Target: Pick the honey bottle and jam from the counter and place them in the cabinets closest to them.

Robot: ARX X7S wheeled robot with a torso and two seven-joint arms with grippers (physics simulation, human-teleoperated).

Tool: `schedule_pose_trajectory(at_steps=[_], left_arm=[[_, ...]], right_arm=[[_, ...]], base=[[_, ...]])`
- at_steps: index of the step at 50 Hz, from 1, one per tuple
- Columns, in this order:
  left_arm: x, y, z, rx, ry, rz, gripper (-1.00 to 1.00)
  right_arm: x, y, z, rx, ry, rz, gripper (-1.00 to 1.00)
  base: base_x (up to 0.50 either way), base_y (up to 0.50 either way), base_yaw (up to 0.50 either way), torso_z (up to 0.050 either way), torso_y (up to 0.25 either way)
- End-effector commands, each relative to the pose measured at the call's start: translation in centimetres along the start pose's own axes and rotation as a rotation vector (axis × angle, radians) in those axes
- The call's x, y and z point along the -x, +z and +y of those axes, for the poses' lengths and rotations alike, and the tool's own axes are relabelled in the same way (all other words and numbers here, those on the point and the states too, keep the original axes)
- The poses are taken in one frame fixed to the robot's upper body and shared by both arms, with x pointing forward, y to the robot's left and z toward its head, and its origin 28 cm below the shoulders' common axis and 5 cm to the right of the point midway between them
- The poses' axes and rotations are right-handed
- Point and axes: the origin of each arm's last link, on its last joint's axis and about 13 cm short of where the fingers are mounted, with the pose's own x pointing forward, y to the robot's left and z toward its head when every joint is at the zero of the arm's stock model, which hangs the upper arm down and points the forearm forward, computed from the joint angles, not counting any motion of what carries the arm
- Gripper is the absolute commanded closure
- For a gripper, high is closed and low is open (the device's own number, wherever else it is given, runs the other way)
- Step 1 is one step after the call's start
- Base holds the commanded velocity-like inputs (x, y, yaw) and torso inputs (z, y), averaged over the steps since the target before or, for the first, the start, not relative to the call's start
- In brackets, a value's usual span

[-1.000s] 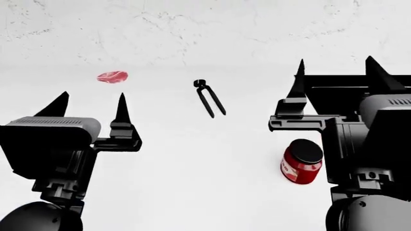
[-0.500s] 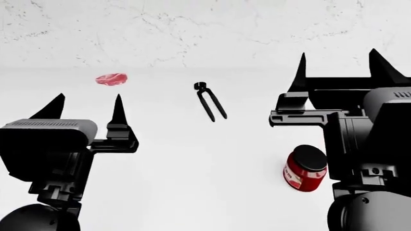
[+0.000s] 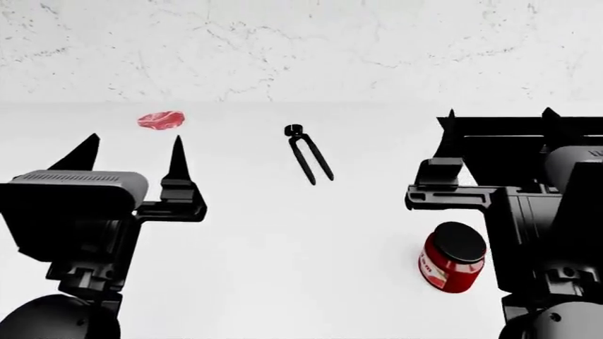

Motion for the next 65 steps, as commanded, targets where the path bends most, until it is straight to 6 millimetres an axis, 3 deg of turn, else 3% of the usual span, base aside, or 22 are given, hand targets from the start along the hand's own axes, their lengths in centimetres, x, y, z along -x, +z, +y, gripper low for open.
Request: schedule_pose_trajectory(at_steps=[1, 27, 65], left_arm=[[-0.2, -0.1, 0.0, 0.0, -0.005, 0.002, -1.0], [-0.2, -0.6, -0.2, -0.001, -0.016, 0.014, -1.0], [0.1, -0.7, -0.1, 0.0, -0.013, 0.021, -1.0]], right_arm=[[2.1, -0.4, -0.6, -0.001, 0.022, 0.104, -1.0], [4.6, -2.7, -0.5, -0.117, 0.093, 0.193, -1.0], [4.4, -6.1, -0.5, -0.056, 0.073, 0.296, -1.0]], base=[[0.0, 0.0, 0.0, 0.0, 0.0], [0.0, 0.0, 0.0, 0.0, 0.0], [0.0, 0.0, 0.0, 0.0, 0.0]])
